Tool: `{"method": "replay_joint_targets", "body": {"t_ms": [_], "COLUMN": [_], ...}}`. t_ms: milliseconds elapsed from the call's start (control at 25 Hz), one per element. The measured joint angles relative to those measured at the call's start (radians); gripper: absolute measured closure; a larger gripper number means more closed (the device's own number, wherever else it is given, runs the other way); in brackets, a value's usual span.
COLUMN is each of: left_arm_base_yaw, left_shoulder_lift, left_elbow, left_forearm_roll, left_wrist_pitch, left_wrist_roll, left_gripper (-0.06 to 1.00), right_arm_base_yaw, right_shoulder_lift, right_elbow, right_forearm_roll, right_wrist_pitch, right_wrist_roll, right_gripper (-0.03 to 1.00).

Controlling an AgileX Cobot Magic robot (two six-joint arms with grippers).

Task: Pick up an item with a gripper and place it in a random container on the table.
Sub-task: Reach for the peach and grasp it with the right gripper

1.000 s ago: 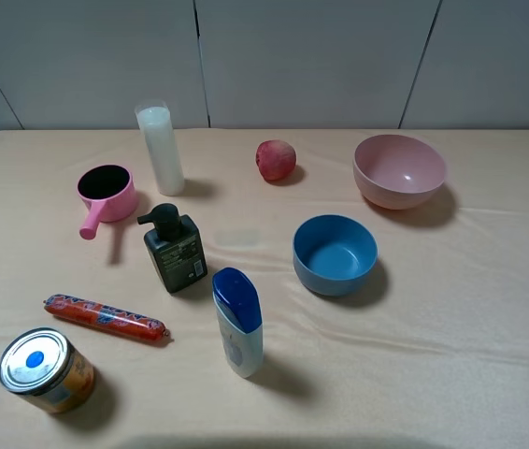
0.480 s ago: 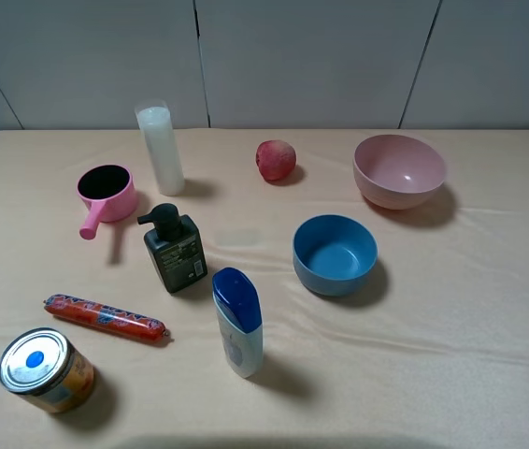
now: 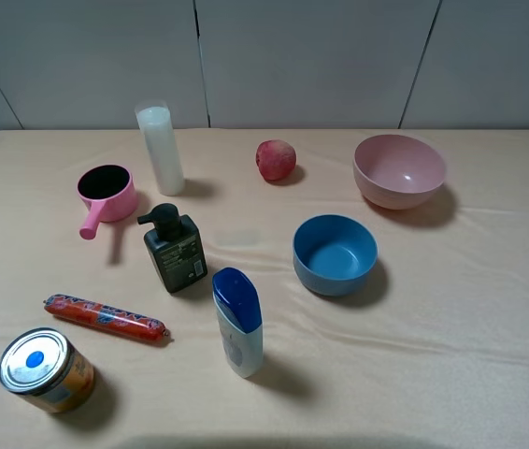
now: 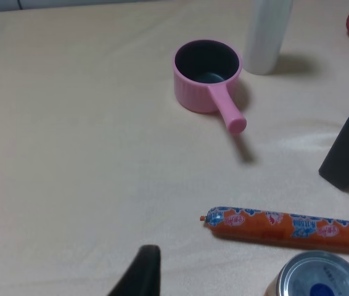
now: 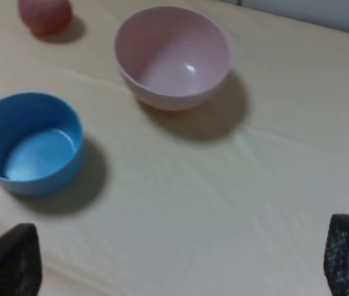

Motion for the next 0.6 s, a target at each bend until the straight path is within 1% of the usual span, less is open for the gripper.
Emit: {"method": "replay_joint_targets", "body": {"t_ms": [320,600], "left_arm_base_yaw": [0.000,0.000], "left_shoulder_lift": [0.000,0.000], "left_elbow": [0.000,0.000], "left_forearm_roll": [0.000,0.000], "left_wrist_pitch": [0.000,0.000], "left_wrist_roll": [0.000,0.000], "left_gripper": [-0.05,-0.05], "right_arm_base_yaw": [0.003,0.061], "right_shoulder_lift": [0.214,0.325], "right_elbow": [-0.107,-0.166], "right_forearm_roll": [0.085,0.105], "right_wrist_pitch": [0.001,0.001], "right_wrist_roll": [-0.111,-0.125], "right_gripper": [0.27,0.27]}}
